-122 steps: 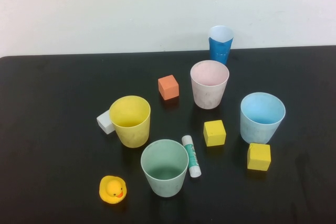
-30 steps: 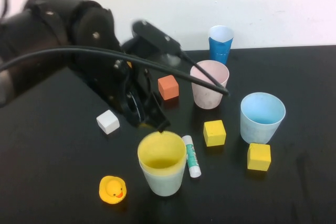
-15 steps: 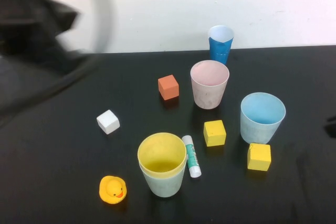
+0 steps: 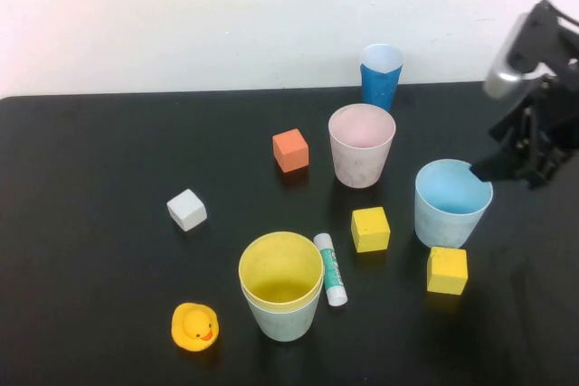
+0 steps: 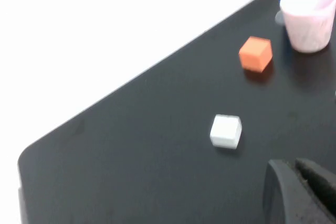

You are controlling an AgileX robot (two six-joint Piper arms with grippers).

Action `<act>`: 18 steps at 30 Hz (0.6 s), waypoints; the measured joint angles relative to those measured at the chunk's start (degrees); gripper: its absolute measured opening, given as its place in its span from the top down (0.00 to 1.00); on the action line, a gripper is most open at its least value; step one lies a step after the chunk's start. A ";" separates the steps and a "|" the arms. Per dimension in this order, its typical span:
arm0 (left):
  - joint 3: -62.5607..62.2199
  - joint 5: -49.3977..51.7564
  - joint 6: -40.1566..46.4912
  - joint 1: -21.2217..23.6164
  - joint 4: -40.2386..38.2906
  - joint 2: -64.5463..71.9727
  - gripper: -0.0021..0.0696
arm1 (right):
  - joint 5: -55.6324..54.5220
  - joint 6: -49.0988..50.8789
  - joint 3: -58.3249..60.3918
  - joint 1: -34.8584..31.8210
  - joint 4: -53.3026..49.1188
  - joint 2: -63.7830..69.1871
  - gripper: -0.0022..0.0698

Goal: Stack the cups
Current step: Pick up the blue cup

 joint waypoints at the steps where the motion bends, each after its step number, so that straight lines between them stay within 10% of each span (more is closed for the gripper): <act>1: 2.27 -0.29 -0.14 0.00 0.80 -2.22 0.97 | -0.88 0.00 -0.83 0.00 -0.01 1.68 0.32; 9: 14.88 -0.40 -4.68 0.00 5.31 -15.48 0.97 | -2.21 -2.82 -2.97 0.00 -0.48 11.17 0.35; 18: 20.76 -0.40 -9.20 0.00 6.50 -20.30 0.97 | 0.17 -3.59 -6.21 0.36 1.95 13.19 0.92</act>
